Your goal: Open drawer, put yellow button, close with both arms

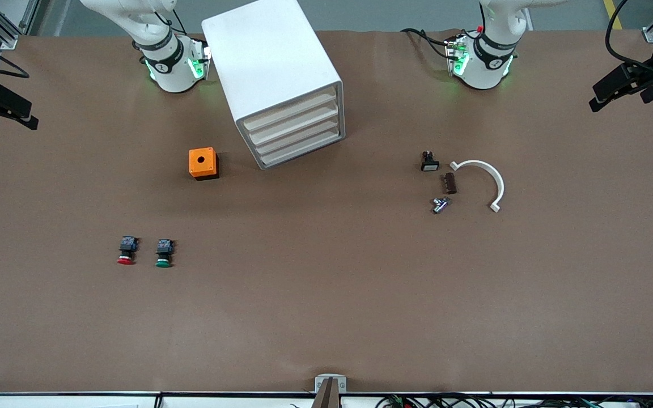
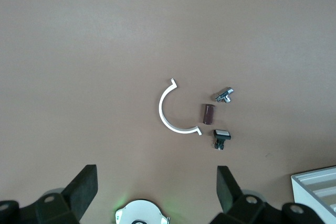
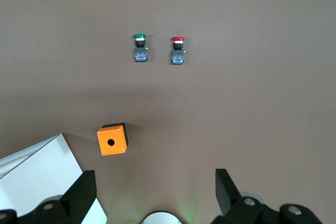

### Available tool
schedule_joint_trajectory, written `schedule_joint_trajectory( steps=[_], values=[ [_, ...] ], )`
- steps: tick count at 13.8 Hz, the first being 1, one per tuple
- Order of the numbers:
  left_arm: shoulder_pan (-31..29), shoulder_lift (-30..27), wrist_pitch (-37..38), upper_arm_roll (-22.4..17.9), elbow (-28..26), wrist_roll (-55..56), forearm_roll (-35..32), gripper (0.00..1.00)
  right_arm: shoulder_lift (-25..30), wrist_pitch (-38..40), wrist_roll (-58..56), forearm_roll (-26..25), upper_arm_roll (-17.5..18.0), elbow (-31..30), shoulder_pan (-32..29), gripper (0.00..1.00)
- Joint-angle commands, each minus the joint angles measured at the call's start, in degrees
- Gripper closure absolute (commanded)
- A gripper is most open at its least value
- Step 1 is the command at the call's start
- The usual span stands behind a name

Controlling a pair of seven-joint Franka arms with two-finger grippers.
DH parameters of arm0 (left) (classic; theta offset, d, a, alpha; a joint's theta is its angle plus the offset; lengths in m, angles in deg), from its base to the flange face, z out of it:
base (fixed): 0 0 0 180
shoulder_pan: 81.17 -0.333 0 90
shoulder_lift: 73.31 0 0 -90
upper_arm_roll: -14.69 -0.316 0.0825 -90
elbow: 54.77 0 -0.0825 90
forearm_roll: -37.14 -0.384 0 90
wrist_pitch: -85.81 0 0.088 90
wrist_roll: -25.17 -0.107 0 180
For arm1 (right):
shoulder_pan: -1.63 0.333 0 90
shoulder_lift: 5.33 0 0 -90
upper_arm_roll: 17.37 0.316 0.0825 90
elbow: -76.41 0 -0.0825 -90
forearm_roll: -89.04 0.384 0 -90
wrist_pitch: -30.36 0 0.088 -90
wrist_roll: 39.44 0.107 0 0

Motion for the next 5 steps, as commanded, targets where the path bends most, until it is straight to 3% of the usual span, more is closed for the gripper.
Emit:
schedule_joint_trajectory(
  steps=[1,5],
  values=[
    [0.00,-0.09,-0.31,0.06,-0.30,-1.12,-1.01,0.00,-0.29,-0.06,-0.08,-0.67,0.78,0.38,-0.69,0.00],
    [-0.09,0.00,-0.31,0.14,-0.21,-1.21,-1.36,0.00,-0.37,-0.06,-0.08,-0.76,0.78,0.38,-0.69,0.00]
  ],
)
